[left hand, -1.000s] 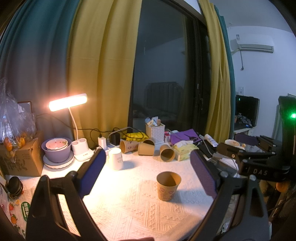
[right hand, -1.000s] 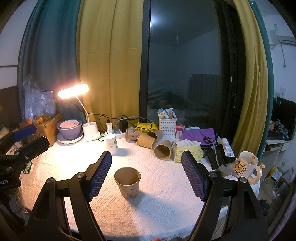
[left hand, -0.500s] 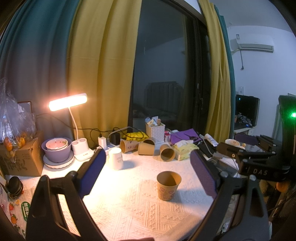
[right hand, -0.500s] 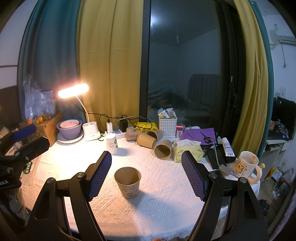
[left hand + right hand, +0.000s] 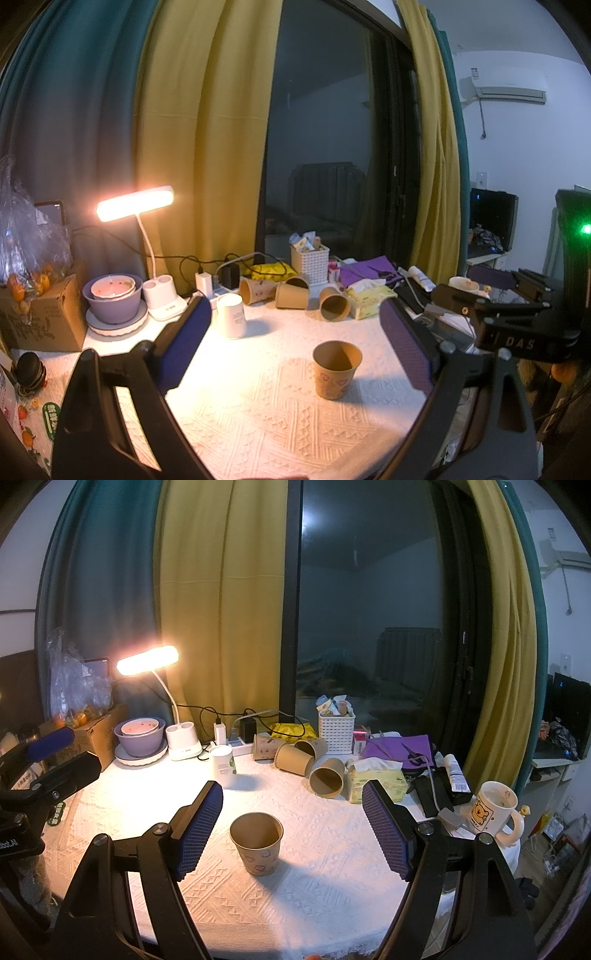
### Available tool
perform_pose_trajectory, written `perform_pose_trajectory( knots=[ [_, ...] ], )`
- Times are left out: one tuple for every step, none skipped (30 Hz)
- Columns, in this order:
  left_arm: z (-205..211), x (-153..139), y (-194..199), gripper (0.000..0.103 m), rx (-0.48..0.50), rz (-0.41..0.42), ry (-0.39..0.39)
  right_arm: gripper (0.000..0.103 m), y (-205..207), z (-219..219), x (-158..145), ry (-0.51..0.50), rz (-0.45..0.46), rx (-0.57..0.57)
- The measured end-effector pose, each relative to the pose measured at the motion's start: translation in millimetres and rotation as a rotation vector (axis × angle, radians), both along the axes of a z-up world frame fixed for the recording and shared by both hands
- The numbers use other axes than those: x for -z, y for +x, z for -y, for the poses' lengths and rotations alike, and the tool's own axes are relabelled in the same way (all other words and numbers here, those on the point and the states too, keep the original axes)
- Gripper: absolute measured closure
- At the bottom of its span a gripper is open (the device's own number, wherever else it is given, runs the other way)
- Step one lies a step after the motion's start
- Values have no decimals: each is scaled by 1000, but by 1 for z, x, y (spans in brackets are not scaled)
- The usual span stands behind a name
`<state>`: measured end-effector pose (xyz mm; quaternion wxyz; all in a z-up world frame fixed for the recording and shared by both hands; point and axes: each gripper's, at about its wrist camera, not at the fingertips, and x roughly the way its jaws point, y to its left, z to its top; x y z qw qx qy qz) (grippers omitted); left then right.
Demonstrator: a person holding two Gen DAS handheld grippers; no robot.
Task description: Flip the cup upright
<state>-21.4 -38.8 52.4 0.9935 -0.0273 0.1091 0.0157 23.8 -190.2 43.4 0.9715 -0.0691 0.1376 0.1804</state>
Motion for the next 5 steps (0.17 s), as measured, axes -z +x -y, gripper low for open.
perform_pose_trajectory(
  knots=[
    [1, 1, 0, 10, 6, 3, 2, 22, 0, 0, 0, 0, 0, 0],
    [2, 2, 0, 10, 9, 4, 5, 22, 0, 0, 0, 0, 0, -1],
    [3, 4, 1, 10, 14, 2, 5, 22, 0, 0, 1, 0, 0, -4],
    [3, 7, 3, 10, 19, -6, 0, 22, -2, -2, 4, -1, -1, -7],
    [2, 11, 5, 10, 21, -17, -6, 22, -2, -4, 7, -3, -4, -11]
  ],
)
